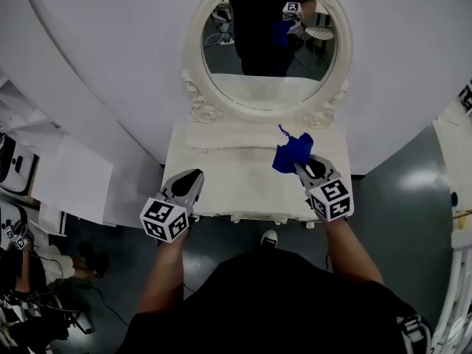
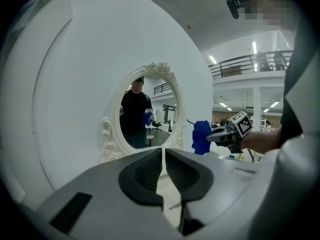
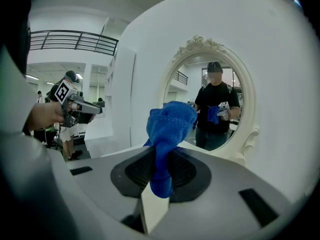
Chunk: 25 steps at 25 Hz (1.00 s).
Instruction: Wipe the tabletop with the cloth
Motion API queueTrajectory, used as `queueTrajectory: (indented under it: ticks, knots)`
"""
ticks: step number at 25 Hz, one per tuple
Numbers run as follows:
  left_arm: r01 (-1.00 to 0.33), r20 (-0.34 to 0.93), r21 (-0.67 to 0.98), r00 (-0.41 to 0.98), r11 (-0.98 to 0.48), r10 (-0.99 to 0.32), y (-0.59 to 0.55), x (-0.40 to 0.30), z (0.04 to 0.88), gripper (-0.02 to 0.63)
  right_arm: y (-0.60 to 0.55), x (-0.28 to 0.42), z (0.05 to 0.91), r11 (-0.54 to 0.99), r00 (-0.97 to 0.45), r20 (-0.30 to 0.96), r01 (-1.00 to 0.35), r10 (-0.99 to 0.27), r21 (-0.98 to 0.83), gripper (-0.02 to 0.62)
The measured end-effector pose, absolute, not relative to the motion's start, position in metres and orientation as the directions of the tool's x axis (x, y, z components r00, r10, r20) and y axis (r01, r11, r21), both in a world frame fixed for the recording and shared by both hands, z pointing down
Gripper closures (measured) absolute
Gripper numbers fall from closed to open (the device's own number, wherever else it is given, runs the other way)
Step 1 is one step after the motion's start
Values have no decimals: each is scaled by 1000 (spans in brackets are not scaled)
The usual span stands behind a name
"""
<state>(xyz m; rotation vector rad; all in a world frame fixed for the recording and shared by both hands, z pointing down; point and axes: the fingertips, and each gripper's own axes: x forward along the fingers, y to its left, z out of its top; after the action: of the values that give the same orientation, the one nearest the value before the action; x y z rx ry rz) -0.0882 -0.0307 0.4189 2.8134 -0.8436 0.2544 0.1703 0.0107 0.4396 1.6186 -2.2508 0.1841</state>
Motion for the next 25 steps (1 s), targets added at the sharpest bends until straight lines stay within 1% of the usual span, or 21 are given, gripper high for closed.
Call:
queueTrajectory:
  ticks: [7,14,20,25]
  knots:
    - [-581,245,148,806,-801,-539,-86,-39,426,575,-52,215,448,368,-313,373,-926,-873,83,540]
    - [-577,268,151,805,-802,-529,-120,17,432,575,-89,261,457,388,-340,369,-920,-865,61,540]
    - [-570,282,140,807,-810,-519,-127,54,432,578,-99,284,461,404,-362,361,-914,-859,45,540]
    - [-567,289,135,807,-813,-515,-124,62,434,581,-95,291,462,405,-365,354,-913,-861,43,540]
